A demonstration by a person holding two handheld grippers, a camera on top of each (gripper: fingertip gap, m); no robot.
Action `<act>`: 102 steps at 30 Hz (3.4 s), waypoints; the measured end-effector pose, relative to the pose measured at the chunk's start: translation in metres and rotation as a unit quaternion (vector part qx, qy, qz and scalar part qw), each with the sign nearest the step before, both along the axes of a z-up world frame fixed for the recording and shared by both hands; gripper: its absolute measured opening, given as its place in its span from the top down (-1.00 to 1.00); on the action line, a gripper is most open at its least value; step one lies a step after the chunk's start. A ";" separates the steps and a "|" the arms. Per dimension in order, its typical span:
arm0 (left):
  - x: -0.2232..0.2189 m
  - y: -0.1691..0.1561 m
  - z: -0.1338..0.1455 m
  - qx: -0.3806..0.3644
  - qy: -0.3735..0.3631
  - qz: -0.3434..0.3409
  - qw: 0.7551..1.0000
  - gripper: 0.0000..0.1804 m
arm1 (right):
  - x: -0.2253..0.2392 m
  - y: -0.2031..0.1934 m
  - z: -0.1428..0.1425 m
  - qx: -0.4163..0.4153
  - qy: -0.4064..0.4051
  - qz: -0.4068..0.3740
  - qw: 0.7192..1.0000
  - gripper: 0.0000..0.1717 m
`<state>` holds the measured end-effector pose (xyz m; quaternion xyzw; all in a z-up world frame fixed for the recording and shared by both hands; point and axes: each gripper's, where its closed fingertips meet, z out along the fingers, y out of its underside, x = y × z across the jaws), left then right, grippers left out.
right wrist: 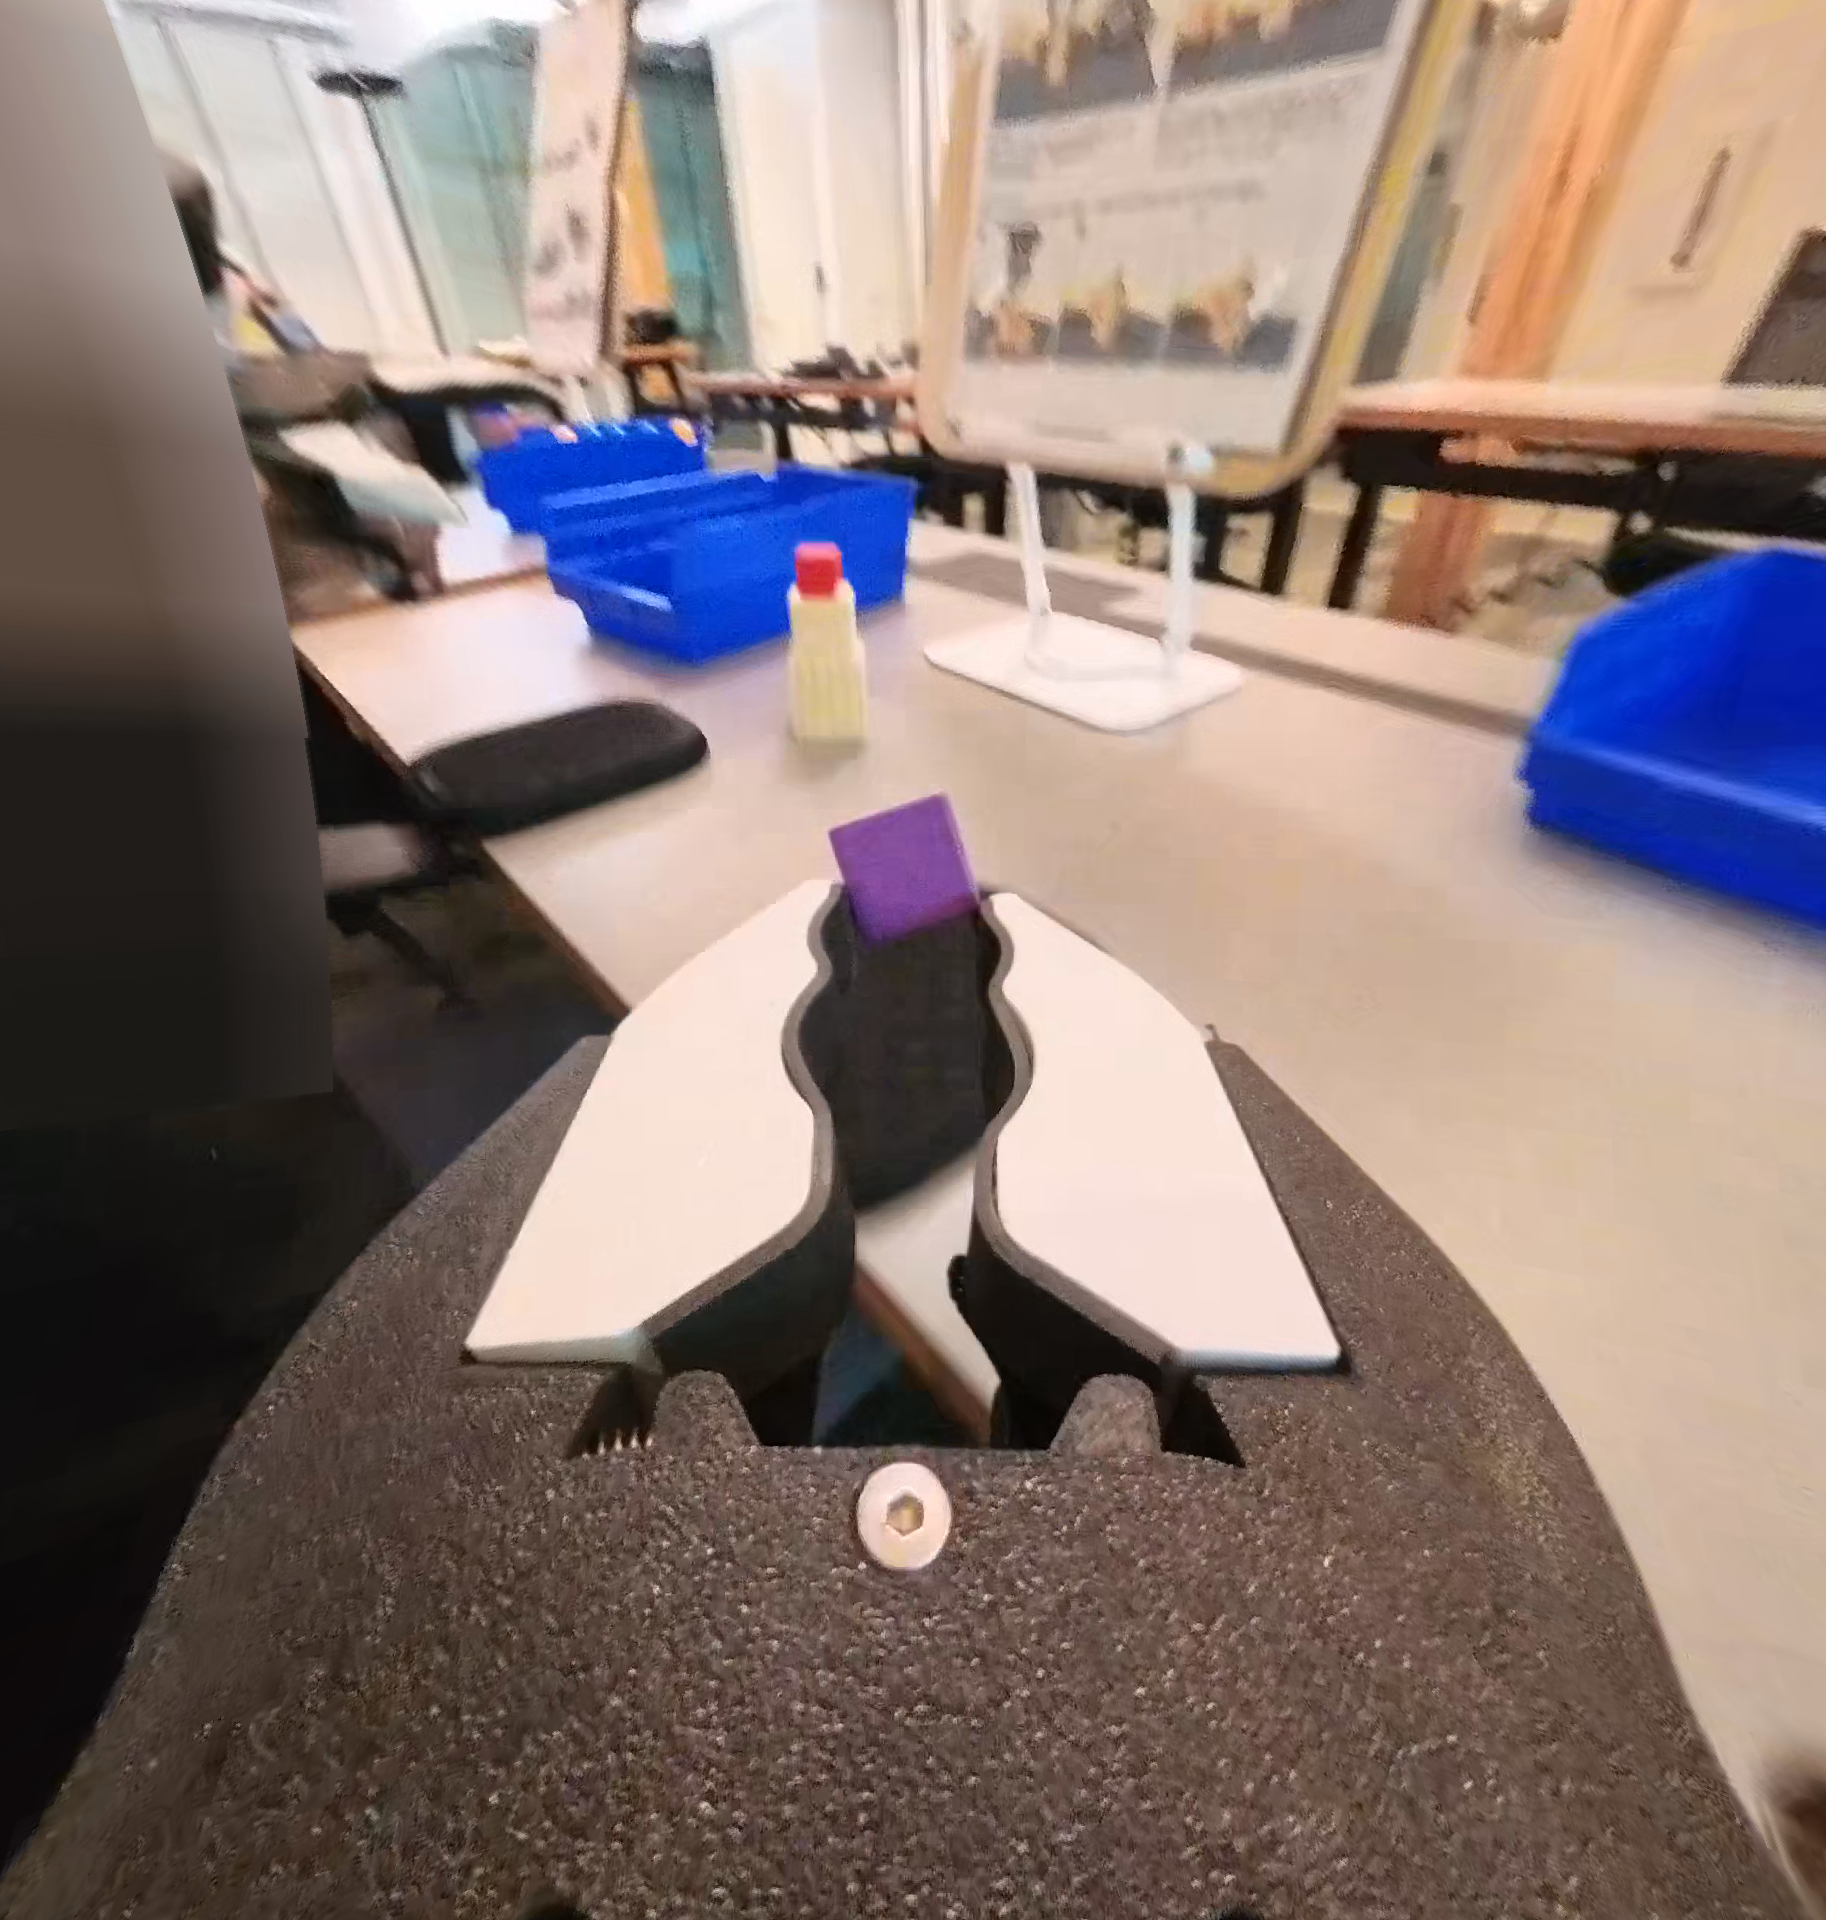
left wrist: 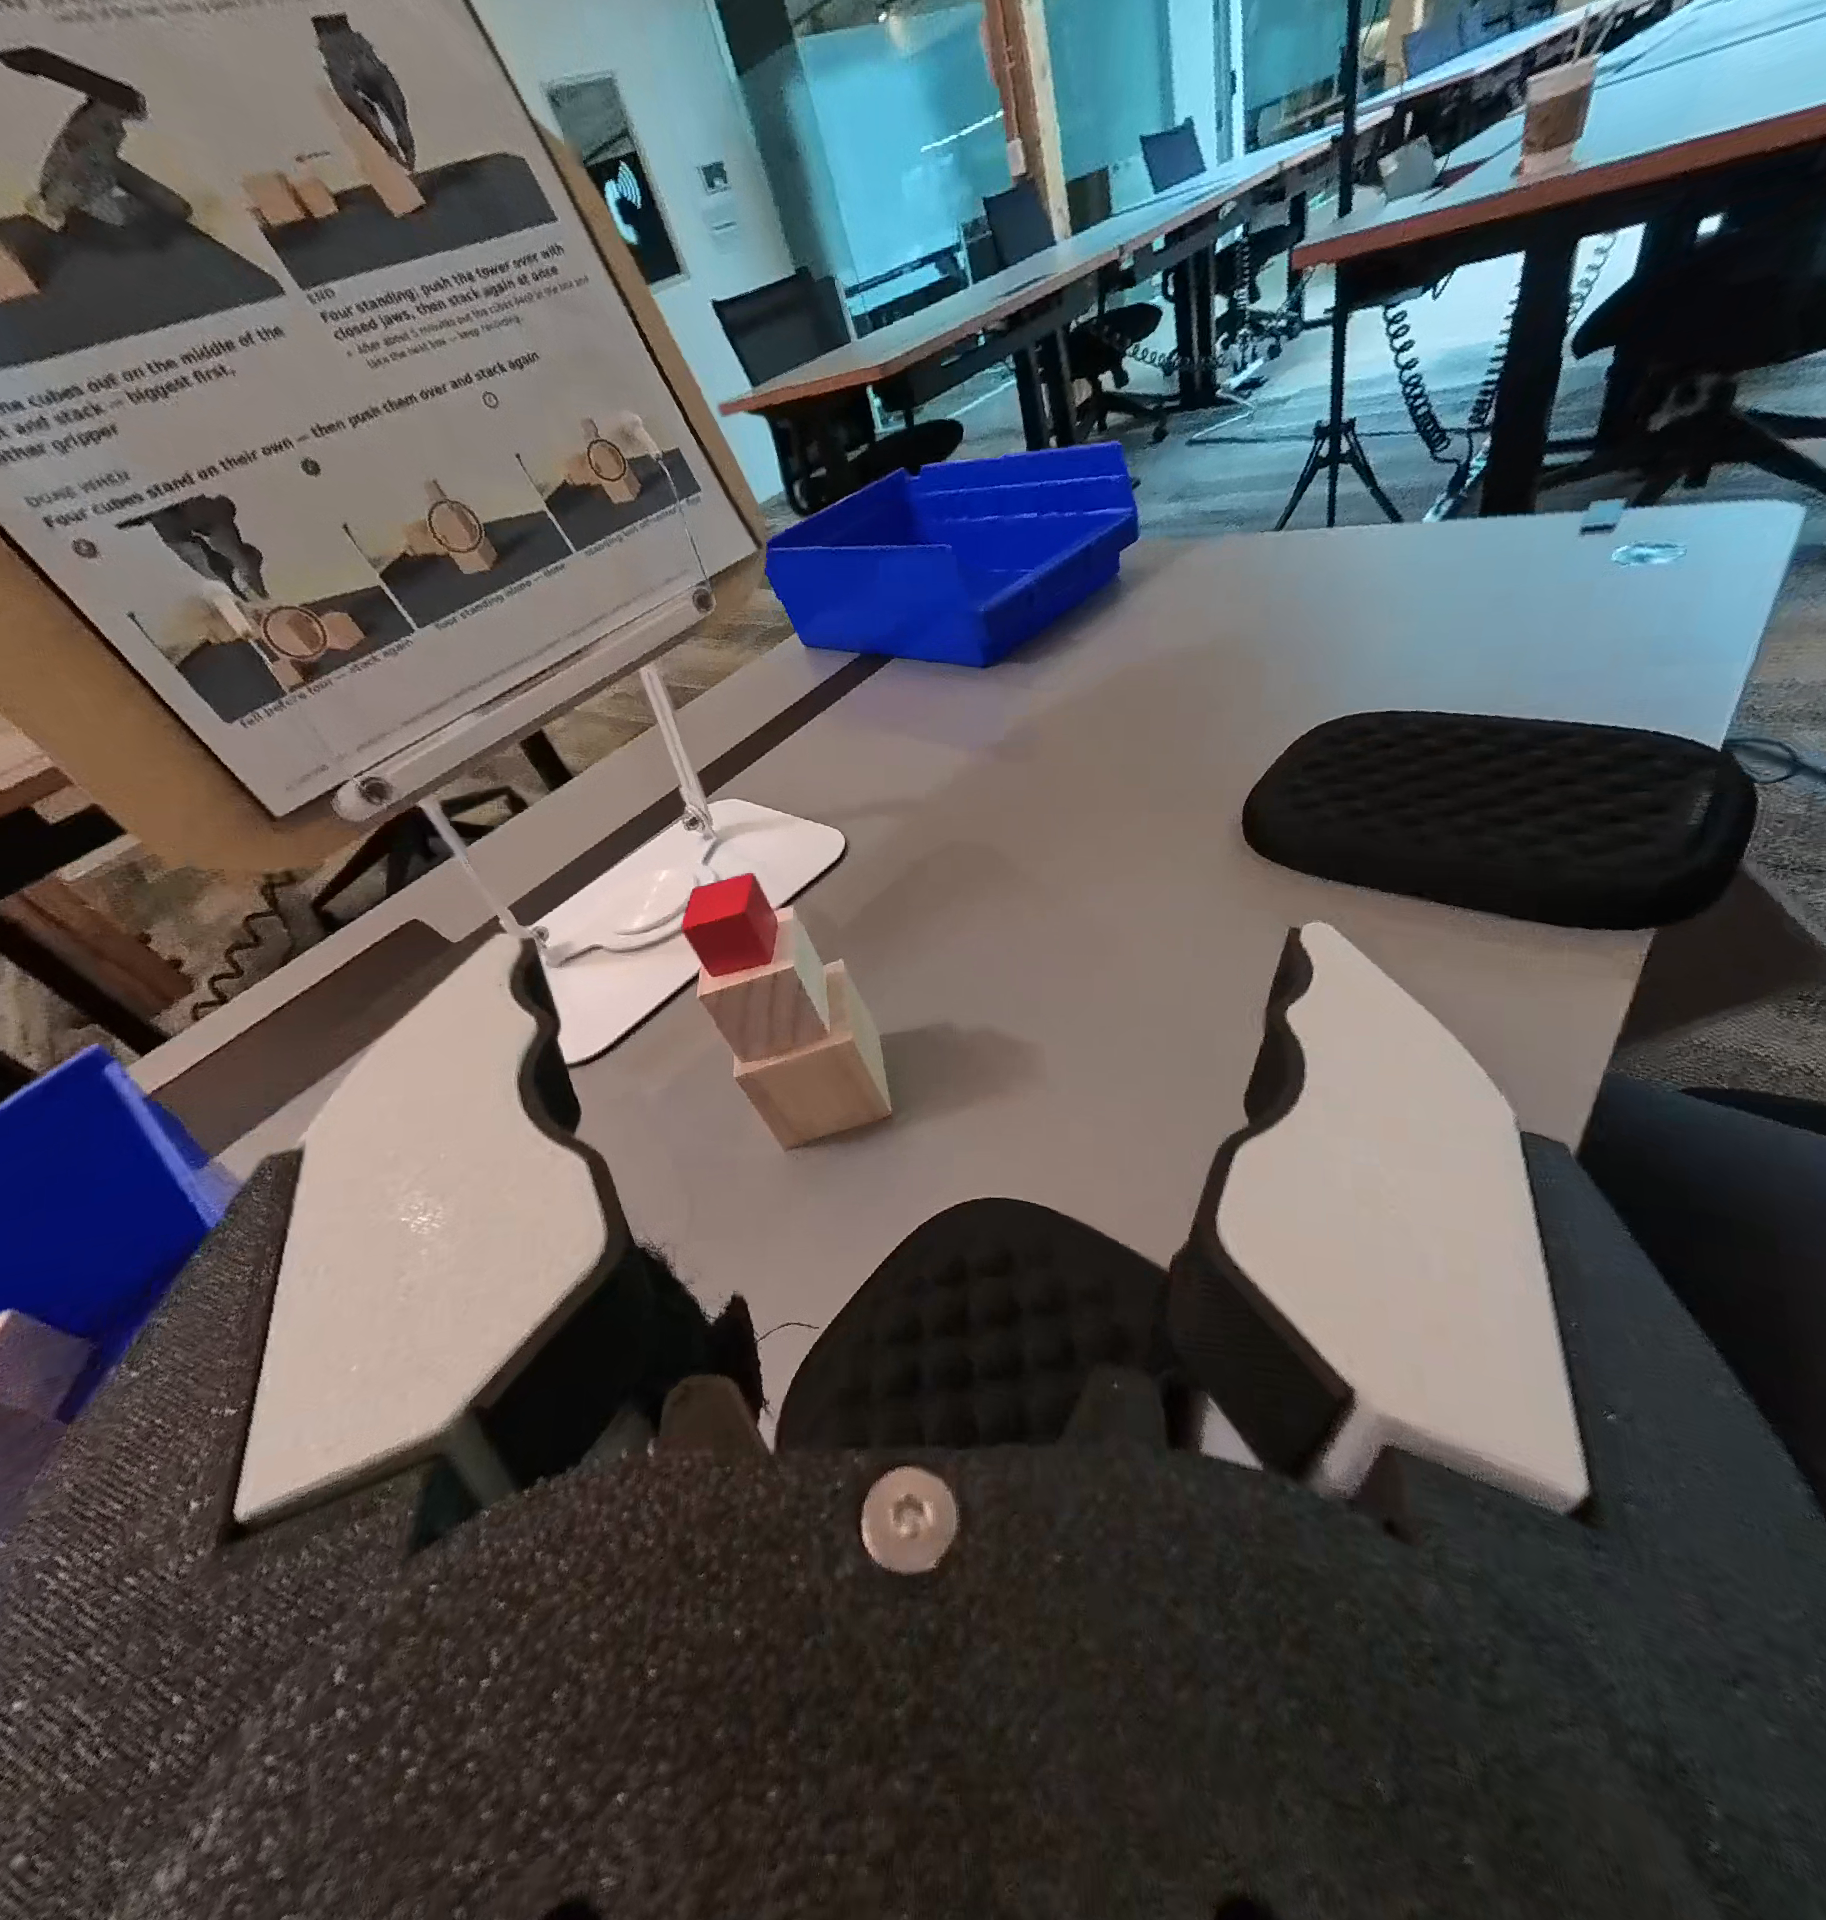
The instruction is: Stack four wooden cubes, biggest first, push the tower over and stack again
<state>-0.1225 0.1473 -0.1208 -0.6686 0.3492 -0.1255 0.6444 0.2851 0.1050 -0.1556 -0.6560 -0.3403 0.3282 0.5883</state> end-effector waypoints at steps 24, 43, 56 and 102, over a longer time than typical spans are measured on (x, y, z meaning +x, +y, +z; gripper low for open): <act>-0.011 0.063 0.025 -0.041 -0.086 0.005 0.995 -0.45 | -0.322 0.126 0.032 -0.022 -0.211 0.317 0.924 0.74; -0.035 0.084 0.029 -0.102 -0.100 -0.083 0.986 -0.43 | -0.386 0.177 0.006 -0.040 -0.402 0.392 0.826 0.74; -0.020 0.090 0.011 -0.143 -0.063 -0.114 0.981 -0.44 | -0.398 0.191 -0.010 0.026 -0.528 0.463 0.712 0.74; -0.018 0.098 0.004 -0.140 -0.083 -0.137 0.977 -0.51 | -0.359 0.175 0.024 0.033 -0.198 0.257 0.946 -0.68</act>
